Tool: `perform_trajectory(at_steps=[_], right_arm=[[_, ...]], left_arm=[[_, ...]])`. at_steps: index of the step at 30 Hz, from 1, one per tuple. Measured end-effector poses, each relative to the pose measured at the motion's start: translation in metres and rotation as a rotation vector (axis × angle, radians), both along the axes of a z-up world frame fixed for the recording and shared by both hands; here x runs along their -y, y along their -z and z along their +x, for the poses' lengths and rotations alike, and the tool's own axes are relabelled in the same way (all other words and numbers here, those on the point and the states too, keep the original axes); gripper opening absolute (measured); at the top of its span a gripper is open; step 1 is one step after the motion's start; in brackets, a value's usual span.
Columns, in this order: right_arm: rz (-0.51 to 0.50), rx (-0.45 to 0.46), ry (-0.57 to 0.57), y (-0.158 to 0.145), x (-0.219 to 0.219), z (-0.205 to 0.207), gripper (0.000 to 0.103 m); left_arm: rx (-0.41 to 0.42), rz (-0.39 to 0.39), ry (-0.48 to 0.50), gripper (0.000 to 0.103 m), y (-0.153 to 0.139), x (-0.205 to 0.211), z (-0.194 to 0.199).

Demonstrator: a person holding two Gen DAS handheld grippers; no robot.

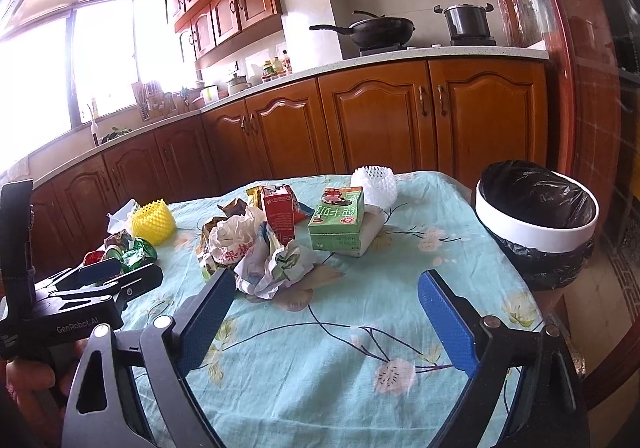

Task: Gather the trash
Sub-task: 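Grasp the crumpled white paper with the left tool while the right tool grasps the green milk carton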

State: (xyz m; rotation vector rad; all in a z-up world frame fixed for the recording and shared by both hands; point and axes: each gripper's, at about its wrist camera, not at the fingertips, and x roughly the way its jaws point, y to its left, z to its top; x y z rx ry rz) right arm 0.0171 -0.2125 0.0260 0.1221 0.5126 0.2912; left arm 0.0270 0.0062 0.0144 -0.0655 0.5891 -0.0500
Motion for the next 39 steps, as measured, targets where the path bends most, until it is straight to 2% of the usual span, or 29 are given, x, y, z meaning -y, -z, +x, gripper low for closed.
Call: perform_trajectory(at_steps=[5,8,16,23,25,28,29,39], right_arm=[[0.029,-0.083,-0.028,0.000,0.000,0.028,0.074],[0.042,-0.128,-0.038,0.000,-0.004,0.046,0.073],[0.002,-0.198,-0.040,0.006,-0.016,0.096,0.073],[-0.035,-0.241,-0.040,0.015,-0.022,0.130,0.073],[-0.044,-0.255,-0.043,0.019,-0.024,0.137,0.069],[-0.041,-0.284,-0.047,0.026,-0.023,0.144,0.056],[-0.034,-0.293,-0.049,0.028,-0.023,0.145,0.052],[0.011,-0.227,-0.040,0.013,-0.008,0.129,0.051]], left_arm=[[-0.053,0.002,0.044,0.085,-0.002,0.005,0.027],[-0.081,0.002,0.071,0.084,-0.003,0.008,0.043],[-0.156,0.003,0.127,0.080,-0.002,0.017,0.085],[-0.214,-0.011,0.170,0.057,0.008,0.022,0.107],[-0.216,-0.022,0.180,0.053,0.009,0.023,0.109],[-0.208,-0.026,0.191,0.042,0.007,0.023,0.106],[-0.206,-0.026,0.192,0.035,0.007,0.023,0.106],[-0.151,-0.030,0.196,0.029,-0.008,0.022,0.095]])
